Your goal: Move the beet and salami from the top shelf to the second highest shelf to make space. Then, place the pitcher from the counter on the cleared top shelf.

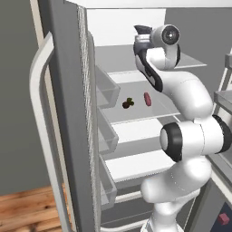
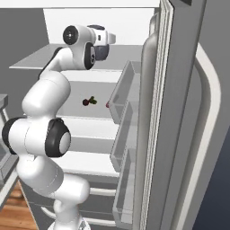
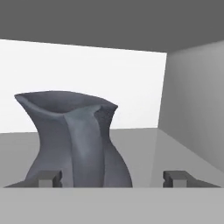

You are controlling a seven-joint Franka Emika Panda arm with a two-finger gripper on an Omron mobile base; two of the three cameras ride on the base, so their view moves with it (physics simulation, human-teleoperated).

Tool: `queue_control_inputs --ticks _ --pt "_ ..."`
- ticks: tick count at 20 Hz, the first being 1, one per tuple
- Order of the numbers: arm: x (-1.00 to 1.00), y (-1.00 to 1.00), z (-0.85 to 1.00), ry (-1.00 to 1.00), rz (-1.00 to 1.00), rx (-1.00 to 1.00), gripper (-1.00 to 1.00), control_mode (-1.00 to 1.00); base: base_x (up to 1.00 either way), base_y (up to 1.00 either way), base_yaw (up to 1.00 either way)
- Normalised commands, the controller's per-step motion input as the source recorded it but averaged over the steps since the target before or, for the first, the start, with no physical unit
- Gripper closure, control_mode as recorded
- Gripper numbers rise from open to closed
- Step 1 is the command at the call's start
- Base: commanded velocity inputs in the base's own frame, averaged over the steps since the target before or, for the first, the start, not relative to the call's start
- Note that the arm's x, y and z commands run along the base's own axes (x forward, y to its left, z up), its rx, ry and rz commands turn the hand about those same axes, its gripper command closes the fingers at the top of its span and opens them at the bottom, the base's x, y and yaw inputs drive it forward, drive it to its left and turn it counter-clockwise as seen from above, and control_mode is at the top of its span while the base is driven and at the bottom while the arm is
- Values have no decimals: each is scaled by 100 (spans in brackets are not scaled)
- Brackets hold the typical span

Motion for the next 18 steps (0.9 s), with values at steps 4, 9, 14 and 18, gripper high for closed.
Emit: queue_control_inputs --ticks 4,9,14,18 --pt "-2 15 -2 0 6 -5 -100 -100 0 0 0" --pt "-10 23 -2 0 9 -5 -100 -100 0 0 0" --pt "-24 6 -3 0 10 -1 -100 -100 0 0 0" --pt "-85 0 0 0 2 0 -100 -100 0 0 0"
